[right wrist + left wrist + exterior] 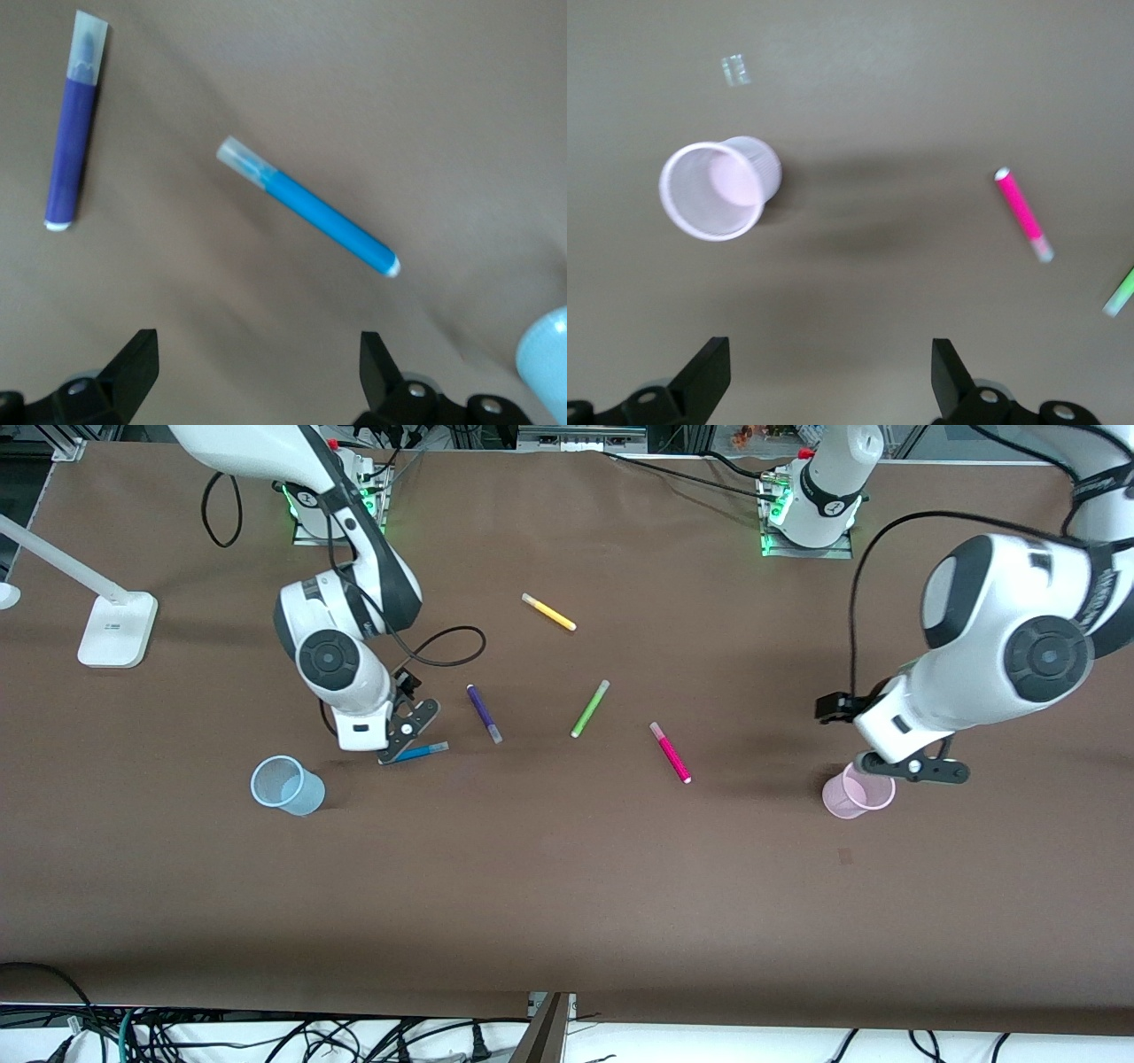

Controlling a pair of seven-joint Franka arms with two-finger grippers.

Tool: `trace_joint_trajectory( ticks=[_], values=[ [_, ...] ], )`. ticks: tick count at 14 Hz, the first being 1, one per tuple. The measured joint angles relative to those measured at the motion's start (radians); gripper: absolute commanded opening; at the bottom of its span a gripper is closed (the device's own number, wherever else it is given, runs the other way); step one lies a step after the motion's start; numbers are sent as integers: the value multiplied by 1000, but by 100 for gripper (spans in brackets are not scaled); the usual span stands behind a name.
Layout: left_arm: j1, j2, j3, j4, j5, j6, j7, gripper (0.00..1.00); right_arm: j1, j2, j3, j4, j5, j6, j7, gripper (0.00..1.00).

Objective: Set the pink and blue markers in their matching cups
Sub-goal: 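Grasp the blue marker with the right gripper while the left reaches pink marker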

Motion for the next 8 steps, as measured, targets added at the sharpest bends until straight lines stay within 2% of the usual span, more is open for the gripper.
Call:
trace_joint_trajectory(
  ticks=[6, 8],
  values=[
    [-160, 108, -7, 3, -16, 118, -419, 100, 20, 99, 0, -1, -2, 169, -18, 100],
    [-202, 143, -7, 2, -68, 135, -509, 100, 29, 118, 0, -1, -2, 212, -34, 100]
  ],
)
